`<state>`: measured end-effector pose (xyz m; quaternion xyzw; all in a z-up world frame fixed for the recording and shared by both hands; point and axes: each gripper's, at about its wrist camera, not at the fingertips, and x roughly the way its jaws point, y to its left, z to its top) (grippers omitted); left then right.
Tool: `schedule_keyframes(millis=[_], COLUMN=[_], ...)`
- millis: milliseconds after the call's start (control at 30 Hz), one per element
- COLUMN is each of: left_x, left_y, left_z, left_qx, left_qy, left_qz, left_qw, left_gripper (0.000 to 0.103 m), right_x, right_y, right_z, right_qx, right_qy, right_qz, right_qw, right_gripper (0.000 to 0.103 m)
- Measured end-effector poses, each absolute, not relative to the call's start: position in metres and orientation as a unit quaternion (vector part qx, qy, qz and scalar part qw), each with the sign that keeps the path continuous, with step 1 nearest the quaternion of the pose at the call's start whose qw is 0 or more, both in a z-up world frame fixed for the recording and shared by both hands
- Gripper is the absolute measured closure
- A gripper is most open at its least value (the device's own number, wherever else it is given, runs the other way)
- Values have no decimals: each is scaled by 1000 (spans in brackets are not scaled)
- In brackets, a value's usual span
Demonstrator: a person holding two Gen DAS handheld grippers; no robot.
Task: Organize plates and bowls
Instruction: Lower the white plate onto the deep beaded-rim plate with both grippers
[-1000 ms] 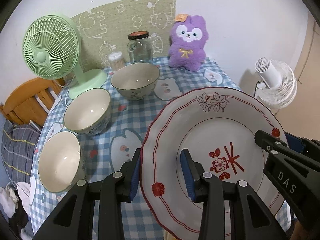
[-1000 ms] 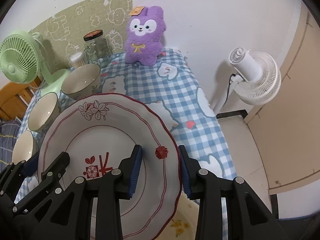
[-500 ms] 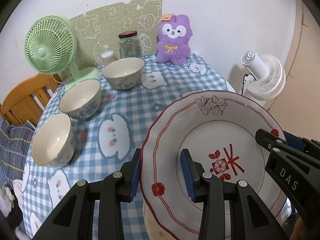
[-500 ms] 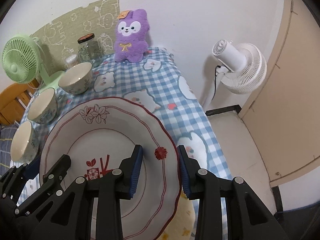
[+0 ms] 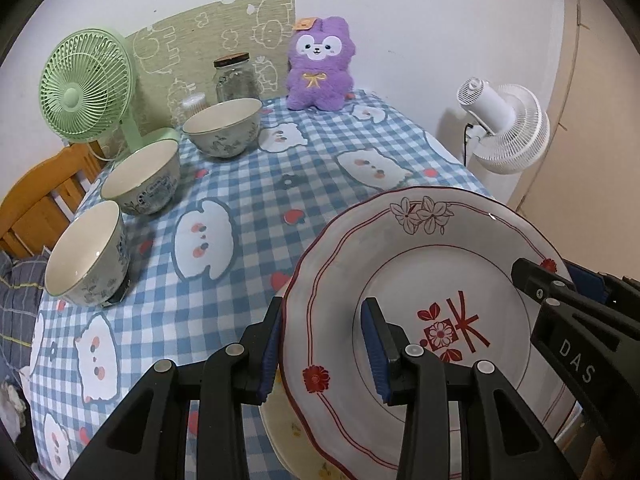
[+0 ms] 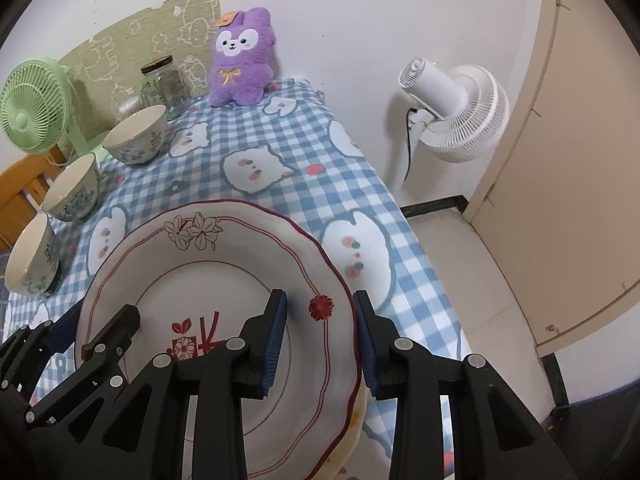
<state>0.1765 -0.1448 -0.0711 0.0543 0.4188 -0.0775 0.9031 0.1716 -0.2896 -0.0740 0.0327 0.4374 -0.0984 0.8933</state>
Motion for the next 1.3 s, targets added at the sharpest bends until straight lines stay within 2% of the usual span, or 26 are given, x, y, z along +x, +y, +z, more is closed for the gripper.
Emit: schedule_keyframes(millis=[800,1300], left_x=[157,162], left_y=[-146,-152], left_z=[-92,-99], left_qx=[84,126], left_qy=[374,355], left_qz=[-74,-87], left_qw=[921,922], left_gripper=[65,64], right_x=[147,156], right_y=[-285,-272], right_z=[-100,-103], right_qx=[24,-12], right_qy=[400,415], right_qz=[-102,-143], right_qw=[910,899], right_gripper=[66,63])
